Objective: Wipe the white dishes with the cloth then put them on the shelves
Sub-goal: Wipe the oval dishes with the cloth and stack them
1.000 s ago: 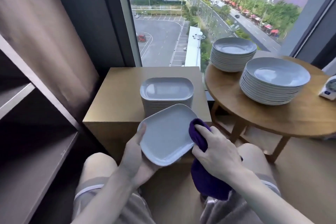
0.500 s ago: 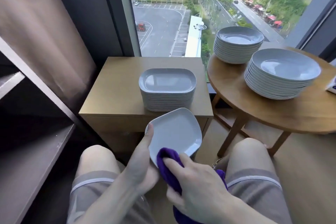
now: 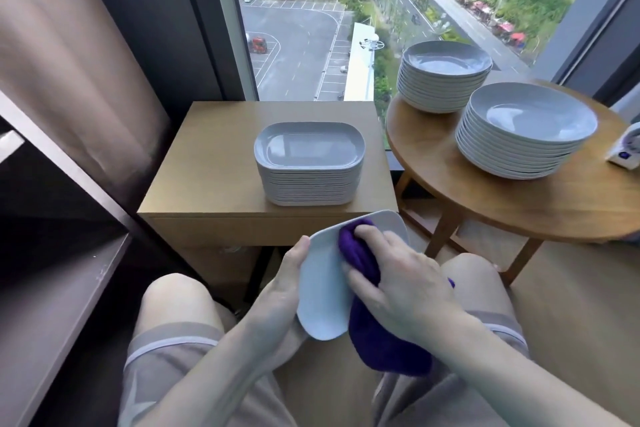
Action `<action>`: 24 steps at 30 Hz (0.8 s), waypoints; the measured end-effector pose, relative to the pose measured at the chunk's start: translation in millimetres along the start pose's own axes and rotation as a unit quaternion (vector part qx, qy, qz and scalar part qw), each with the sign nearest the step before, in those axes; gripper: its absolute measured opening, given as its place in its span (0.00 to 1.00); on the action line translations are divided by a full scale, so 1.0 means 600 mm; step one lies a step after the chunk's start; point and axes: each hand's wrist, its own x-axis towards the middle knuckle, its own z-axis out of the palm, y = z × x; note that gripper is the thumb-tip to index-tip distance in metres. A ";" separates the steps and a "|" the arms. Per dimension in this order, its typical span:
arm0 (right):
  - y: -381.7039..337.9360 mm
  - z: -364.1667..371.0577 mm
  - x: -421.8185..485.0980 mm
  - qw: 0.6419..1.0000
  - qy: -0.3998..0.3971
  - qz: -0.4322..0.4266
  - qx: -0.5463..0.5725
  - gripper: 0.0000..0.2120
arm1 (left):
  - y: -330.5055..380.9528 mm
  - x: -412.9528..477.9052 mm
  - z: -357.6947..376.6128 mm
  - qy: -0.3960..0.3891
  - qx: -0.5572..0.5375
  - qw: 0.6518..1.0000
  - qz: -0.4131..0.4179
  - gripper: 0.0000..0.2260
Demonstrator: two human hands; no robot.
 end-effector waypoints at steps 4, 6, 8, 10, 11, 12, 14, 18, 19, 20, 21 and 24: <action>0.050 -0.006 0.026 0.994 0.004 0.105 0.021 0.19 | 0.000 -0.007 -0.017 -0.009 0.037 0.999 0.009 0.28; 0.061 -0.007 0.032 0.992 0.008 0.125 0.019 0.17 | -0.004 -0.006 -0.021 -0.006 0.068 0.997 0.029 0.27; 0.056 -0.006 0.029 0.994 0.004 0.110 0.023 0.16 | -0.001 -0.010 -0.013 -0.017 0.073 0.997 0.020 0.30; 0.039 -0.001 0.018 0.997 0.004 0.073 0.024 0.14 | -0.008 -0.015 -0.011 -0.027 0.101 0.994 0.026 0.30; 0.026 0.001 0.011 0.999 0.002 0.049 0.021 0.13 | -0.013 -0.024 -0.010 -0.032 0.111 0.993 0.035 0.30; 0.012 0.002 0.003 1.000 -0.005 0.026 0.017 0.13 | -0.018 -0.030 -0.010 -0.032 0.118 0.992 0.036 0.31; -0.020 0.005 -0.015 0.999 -0.032 -0.027 0.006 0.16 | -0.030 -0.041 -0.013 -0.016 0.121 0.991 0.046 0.30; -0.059 0.009 -0.044 0.985 -0.108 -0.133 -0.026 0.16 | -0.031 -0.037 -0.011 0.019 0.072 0.997 0.037 0.29; -0.060 0.010 -0.046 0.982 -0.122 -0.142 -0.035 0.16 | -0.028 -0.034 -0.014 0.016 0.068 0.997 0.035 0.30; -0.057 0.012 -0.046 0.979 -0.137 -0.148 -0.044 0.17 | -0.021 -0.032 -0.016 0.017 0.058 0.998 0.036 0.31; -0.053 0.013 -0.046 0.976 -0.151 -0.148 -0.052 0.17 | -0.011 -0.031 -0.017 0.022 0.048 0.998 0.045 0.32; -0.038 0.019 -0.044 0.977 -0.152 -0.135 -0.059 0.17 | 0.014 -0.028 -0.026 0.032 0.041 0.994 0.093 0.31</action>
